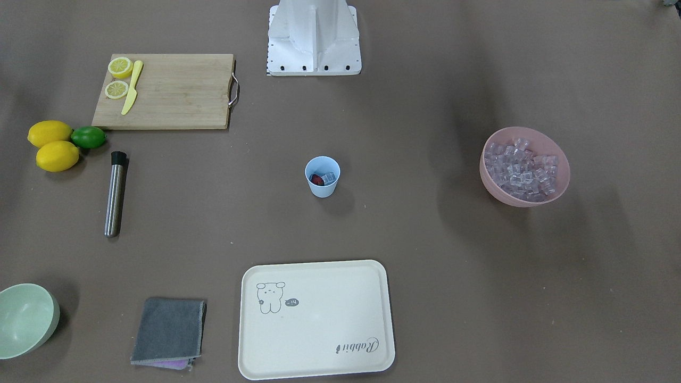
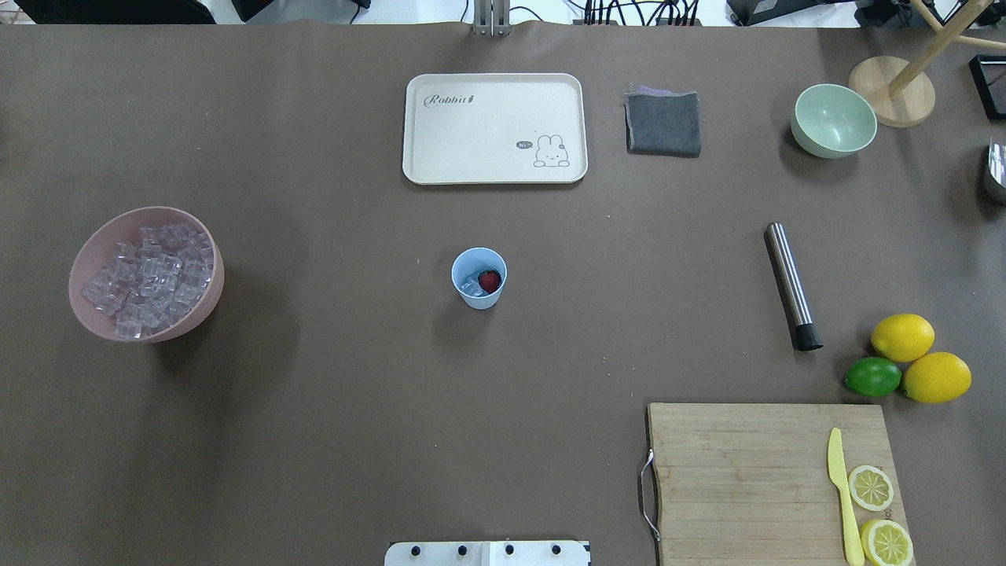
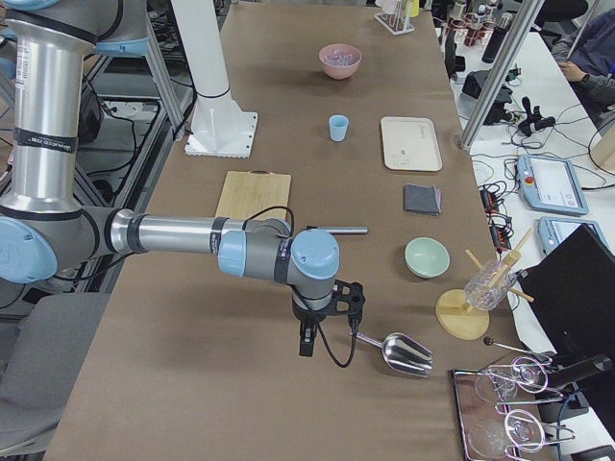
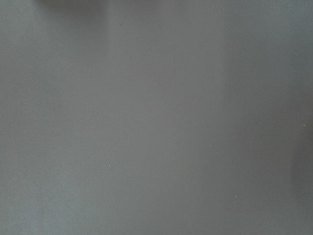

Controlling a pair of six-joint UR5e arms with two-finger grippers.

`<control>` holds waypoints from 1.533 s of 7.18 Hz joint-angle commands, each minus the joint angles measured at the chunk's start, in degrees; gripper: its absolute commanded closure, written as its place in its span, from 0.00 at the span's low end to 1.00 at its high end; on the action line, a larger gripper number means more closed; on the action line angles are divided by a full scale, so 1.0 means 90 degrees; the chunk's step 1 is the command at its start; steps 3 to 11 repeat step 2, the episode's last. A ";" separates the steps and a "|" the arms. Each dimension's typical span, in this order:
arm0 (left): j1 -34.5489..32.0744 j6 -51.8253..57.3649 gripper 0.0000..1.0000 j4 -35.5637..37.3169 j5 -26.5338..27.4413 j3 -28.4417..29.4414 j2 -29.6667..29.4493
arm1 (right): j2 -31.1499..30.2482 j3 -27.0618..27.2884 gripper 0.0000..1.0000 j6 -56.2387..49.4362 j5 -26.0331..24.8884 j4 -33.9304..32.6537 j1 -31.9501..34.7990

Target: Mash ice and strawberries in cup

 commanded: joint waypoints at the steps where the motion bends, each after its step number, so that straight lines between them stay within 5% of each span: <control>1: 0.0007 0.0010 0.02 0.0002 0.0000 0.0002 0.0000 | 0.0000 0.0034 0.00 0.0000 -0.0023 -0.0001 0.0000; 11: 0.0007 0.0019 0.02 0.0012 0.0000 0.0002 0.0010 | -0.0009 0.0083 0.00 0.0000 -0.0004 -0.0010 0.0000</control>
